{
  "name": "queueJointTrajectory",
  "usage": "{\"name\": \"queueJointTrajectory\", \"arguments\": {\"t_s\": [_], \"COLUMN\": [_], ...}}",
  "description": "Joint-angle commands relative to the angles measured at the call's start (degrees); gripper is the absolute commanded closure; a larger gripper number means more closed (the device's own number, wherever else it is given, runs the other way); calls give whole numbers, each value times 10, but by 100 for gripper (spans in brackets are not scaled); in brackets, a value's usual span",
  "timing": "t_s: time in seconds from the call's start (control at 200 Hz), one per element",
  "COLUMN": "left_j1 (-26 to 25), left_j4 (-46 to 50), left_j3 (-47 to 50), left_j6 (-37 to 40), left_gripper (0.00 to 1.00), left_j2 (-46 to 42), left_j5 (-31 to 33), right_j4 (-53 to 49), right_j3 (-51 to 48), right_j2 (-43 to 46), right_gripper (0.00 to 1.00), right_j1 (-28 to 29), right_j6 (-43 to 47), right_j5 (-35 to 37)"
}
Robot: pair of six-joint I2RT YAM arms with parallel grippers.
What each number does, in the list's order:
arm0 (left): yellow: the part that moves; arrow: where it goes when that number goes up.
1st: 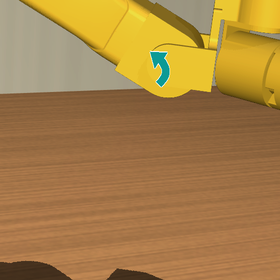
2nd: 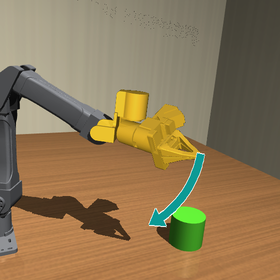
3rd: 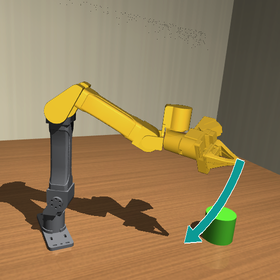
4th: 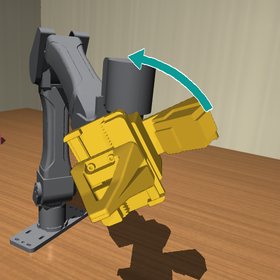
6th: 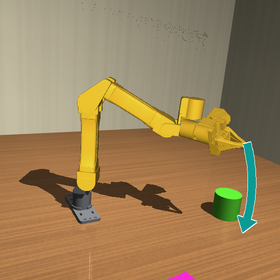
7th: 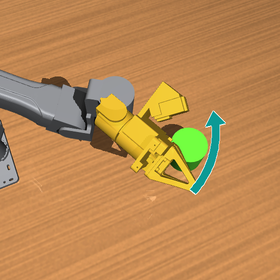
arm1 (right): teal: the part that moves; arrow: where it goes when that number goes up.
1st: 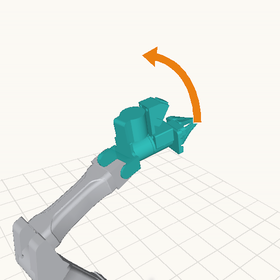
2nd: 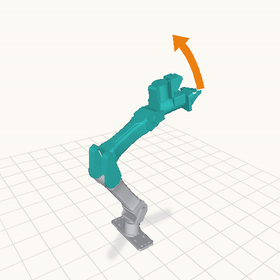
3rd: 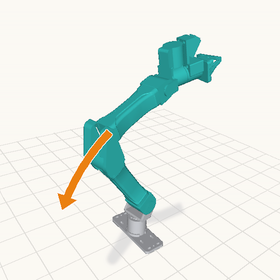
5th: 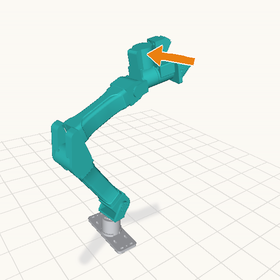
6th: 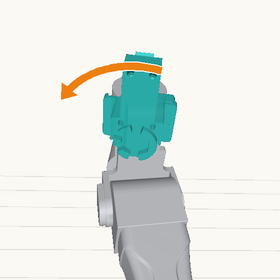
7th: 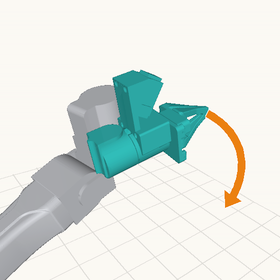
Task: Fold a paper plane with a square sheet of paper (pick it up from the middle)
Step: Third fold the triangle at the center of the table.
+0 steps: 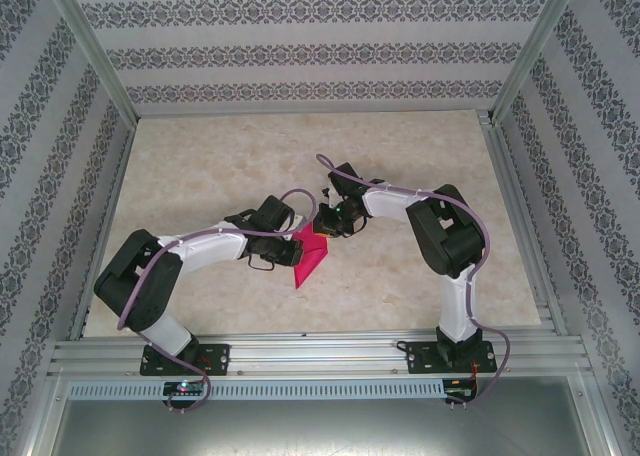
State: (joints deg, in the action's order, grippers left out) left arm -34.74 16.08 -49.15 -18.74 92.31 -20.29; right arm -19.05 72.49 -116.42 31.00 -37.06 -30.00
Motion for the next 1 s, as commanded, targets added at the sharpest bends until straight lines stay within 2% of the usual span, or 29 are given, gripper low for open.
{"name": "queueJointTrajectory", "arguments": {"t_s": [0.0,0.22,0.994], "left_j1": [7,7,7], "left_j4": [11,4,-7], "left_j3": [-15,-22,-29], "left_j6": [11,8,12], "left_gripper": [94,94,92], "left_j2": [13,20,47], "left_j5": [15,30,21], "right_j4": [-22,-22,-20], "right_j3": [5,4,-3], "right_j2": [-15,-15,-20], "right_gripper": [88,88,88], "right_j1": [4,5,8], "right_j6": [7,3,-2], "right_j5": [16,16,14]}}
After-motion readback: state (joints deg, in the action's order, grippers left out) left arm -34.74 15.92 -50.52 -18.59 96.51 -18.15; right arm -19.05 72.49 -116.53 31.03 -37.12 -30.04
